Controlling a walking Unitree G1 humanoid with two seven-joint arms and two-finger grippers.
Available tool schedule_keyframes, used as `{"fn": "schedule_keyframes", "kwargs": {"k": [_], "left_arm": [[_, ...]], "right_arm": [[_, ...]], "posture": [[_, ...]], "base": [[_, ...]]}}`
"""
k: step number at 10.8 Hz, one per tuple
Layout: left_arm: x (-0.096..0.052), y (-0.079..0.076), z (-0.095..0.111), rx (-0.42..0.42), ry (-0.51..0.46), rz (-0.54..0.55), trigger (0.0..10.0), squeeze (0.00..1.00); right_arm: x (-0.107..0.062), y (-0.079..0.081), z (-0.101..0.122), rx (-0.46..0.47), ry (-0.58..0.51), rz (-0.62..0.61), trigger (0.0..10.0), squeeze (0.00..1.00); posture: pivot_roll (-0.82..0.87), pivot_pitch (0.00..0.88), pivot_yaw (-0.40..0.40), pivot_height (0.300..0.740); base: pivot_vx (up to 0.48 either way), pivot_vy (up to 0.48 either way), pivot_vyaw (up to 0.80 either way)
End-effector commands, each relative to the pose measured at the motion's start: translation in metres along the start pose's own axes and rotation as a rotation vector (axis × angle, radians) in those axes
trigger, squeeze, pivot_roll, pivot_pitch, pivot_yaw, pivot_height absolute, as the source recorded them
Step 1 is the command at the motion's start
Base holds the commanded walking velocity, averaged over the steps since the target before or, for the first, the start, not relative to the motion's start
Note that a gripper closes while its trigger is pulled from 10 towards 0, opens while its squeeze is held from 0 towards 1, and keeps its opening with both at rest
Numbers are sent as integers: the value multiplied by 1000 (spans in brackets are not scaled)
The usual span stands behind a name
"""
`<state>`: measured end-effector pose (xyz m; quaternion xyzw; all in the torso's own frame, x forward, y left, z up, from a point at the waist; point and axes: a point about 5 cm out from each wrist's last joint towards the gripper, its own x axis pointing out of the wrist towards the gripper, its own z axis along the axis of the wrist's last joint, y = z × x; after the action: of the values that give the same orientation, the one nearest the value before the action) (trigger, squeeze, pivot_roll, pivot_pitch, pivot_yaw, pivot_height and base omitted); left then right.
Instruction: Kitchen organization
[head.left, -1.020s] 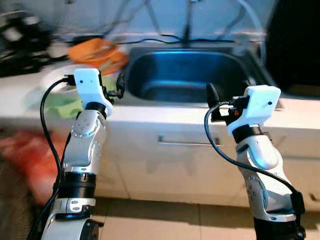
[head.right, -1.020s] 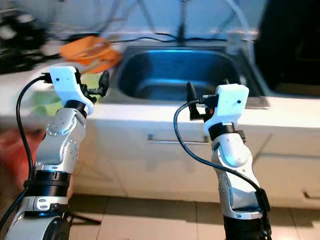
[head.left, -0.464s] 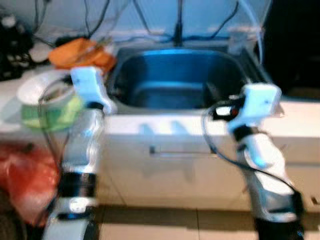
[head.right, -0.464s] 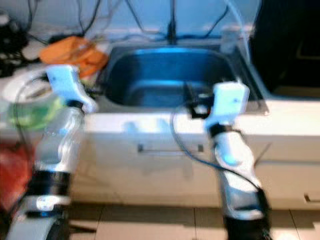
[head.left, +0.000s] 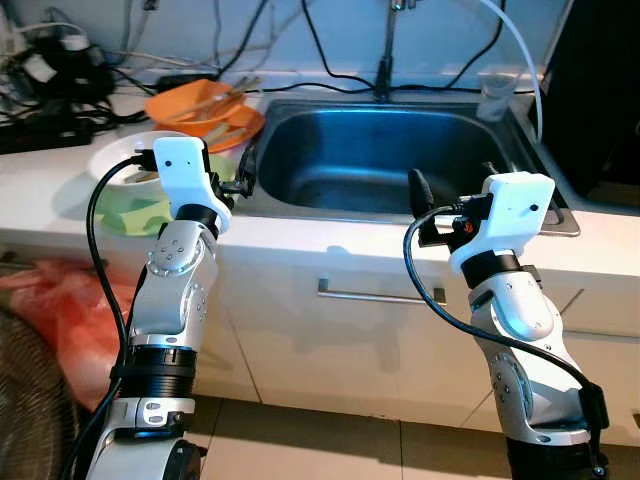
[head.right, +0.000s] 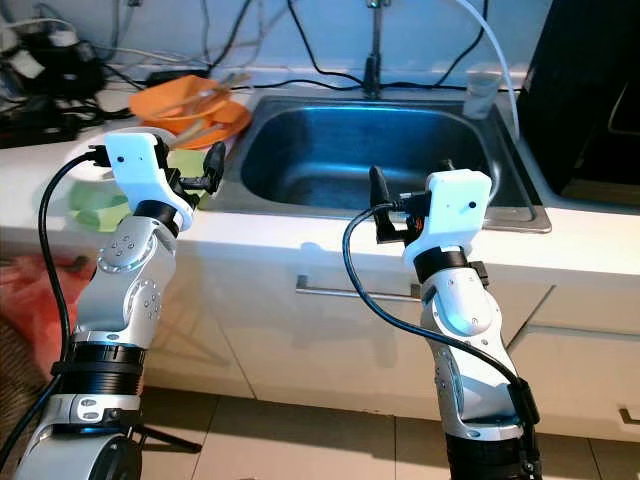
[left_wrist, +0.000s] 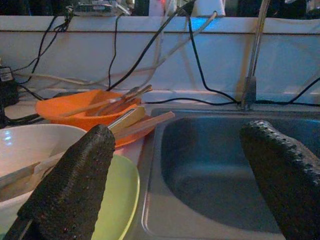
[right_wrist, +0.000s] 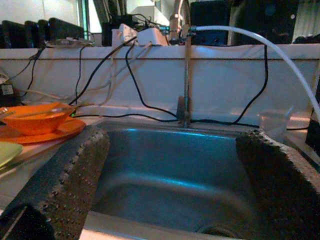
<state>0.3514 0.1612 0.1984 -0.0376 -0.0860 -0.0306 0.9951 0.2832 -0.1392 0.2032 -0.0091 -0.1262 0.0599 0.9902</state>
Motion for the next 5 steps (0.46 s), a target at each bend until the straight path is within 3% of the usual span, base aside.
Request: {"fn": "schedule_keyframes", "kwargs": {"k": [1,5], "left_arm": [[1,3,7,20,-31,6,10000,0],[1,-4,19,27,-86,-20,10000,0]], "right_arm": [[0,-2,8,-17,-29,-16,10000,0],[0,-3,18,-47,-76,-22,10000,0]], "posture": [[33,29,66,740],[28,32,63,740]], "base": [[0,0,0],[272,0,0]]}}
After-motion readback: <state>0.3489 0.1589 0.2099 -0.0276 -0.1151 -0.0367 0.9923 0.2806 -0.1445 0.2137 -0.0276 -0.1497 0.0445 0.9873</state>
